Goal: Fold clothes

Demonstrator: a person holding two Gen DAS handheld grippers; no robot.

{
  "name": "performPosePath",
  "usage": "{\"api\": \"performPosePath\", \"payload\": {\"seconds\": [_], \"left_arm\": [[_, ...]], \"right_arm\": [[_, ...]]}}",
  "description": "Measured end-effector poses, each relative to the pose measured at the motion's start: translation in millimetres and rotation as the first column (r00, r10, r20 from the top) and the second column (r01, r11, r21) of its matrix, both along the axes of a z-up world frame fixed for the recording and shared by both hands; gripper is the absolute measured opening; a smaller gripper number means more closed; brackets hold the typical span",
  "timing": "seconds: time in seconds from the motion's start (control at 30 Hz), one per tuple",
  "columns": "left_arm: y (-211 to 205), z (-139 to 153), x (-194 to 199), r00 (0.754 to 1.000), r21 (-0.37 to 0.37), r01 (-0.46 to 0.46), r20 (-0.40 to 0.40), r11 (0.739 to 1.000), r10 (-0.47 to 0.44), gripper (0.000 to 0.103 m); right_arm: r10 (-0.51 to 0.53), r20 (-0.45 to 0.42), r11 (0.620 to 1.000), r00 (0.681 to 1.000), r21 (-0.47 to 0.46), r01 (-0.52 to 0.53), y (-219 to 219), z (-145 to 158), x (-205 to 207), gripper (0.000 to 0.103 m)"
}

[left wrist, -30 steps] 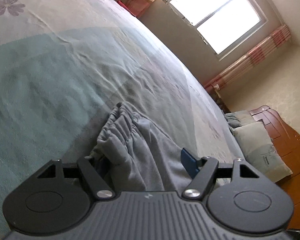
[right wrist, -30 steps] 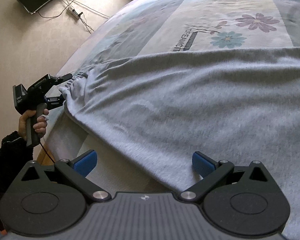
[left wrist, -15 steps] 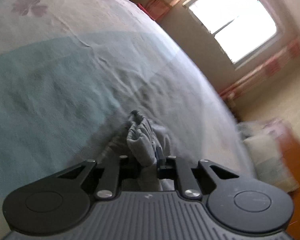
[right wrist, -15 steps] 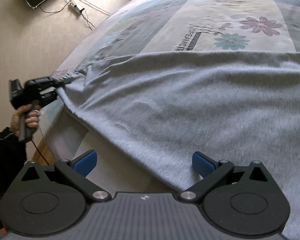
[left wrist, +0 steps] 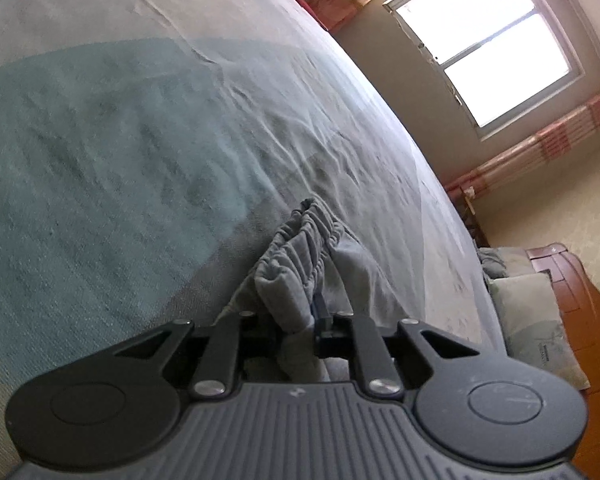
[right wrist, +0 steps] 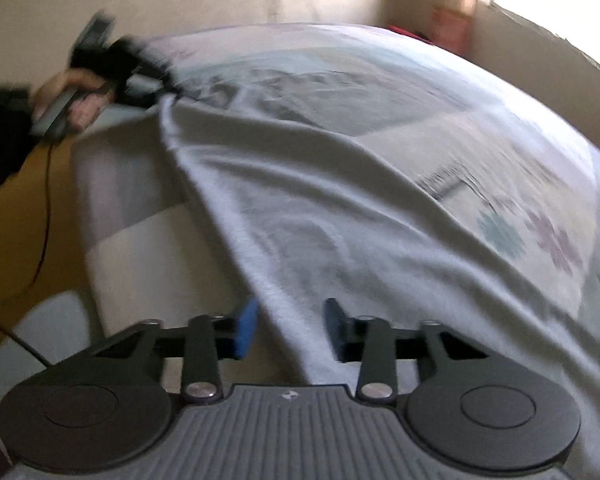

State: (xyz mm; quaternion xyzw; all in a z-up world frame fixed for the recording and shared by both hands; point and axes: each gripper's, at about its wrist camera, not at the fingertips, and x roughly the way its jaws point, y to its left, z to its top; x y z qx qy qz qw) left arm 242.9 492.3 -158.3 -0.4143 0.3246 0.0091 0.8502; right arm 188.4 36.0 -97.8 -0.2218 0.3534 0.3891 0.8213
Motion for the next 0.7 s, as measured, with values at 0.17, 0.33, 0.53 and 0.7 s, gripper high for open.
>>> {"api": "performPosePath", "payload": {"seconds": [0.17,0.33,0.53,0.7], "left_arm": [[-3,4,2,1.000,0.019,0.012,-0.012,1.000,-0.012,0.014],[-4,10,4,1.000,0.052,0.021,-0.021,0.998,-0.020,0.015],[-8,27,3,0.998,0.154,0.029,-0.051,0.988,-0.021,0.027],[-20,64,-9,0.999,0.352,0.037,-0.038,0.935,-0.025,0.050]], "right_arm": [[0.099,0.081,0.989,0.992,-0.117,-0.089,23,-15,-5,0.021],[0.141,0.074,0.981,0.987,-0.145,-0.129,26,-14,-7,0.006],[0.116,-0.062,0.989,0.991,-0.082,-0.121,18,-8,5,0.009],[0.105,-0.066,0.994,0.992,0.027,-0.103,5,17,6,0.017]]}}
